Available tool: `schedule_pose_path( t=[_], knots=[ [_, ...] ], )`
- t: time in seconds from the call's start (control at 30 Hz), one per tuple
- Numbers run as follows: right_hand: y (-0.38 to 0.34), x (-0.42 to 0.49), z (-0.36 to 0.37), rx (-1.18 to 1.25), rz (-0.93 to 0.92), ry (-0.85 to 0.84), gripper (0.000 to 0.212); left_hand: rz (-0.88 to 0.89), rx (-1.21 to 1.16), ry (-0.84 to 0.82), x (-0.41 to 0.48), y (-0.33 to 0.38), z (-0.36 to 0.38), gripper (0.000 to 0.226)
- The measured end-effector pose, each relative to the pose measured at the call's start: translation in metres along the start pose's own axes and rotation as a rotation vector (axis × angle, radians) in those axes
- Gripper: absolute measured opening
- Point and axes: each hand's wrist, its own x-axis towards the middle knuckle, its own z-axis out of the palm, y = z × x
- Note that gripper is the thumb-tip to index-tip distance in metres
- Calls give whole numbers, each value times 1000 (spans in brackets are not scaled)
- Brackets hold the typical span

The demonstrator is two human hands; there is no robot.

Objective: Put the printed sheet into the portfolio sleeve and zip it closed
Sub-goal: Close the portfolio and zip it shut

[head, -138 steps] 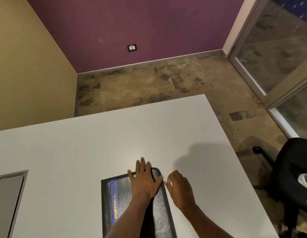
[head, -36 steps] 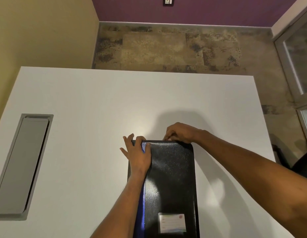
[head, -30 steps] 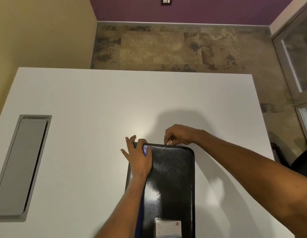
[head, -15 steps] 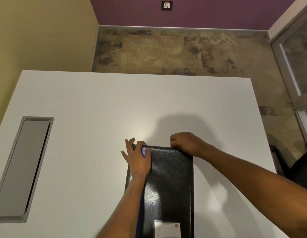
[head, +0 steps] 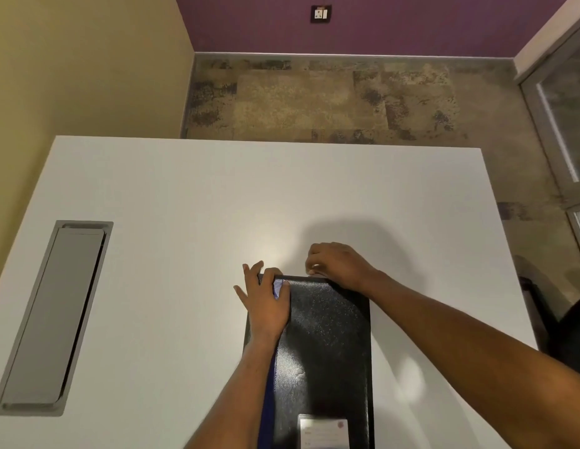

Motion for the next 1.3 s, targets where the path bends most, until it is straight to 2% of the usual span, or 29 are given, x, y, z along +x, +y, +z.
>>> schedule_pose_path(
  t=[0.13,0.27,0.47,0.67,0.9,1.07,1.3],
  knots=[
    [-27,27,9,13,-35,8,9,37,8,-11,-2,-4,2,25],
    [-48,48,14,24,-34,15,10,24,-91,-21,-3,-8,2,56],
    [-69,56,23,33,58,18,16,-12,-151,-30,-1,-15,3,74],
    [-82,39,23,91,184,38,33,-4,-53,-54,-8,-14,-7,65],
    [-110,-16,31,87,333,166,64,75,89,-84,-49,-13,-31,67],
    [-132,-76,51,58,387,269,70,100,218,-135,-91,-25,-40,74],
    [-162,-150,87,122,594,264,72,47,316,-136,-146,-56,-50,74]
  ],
)
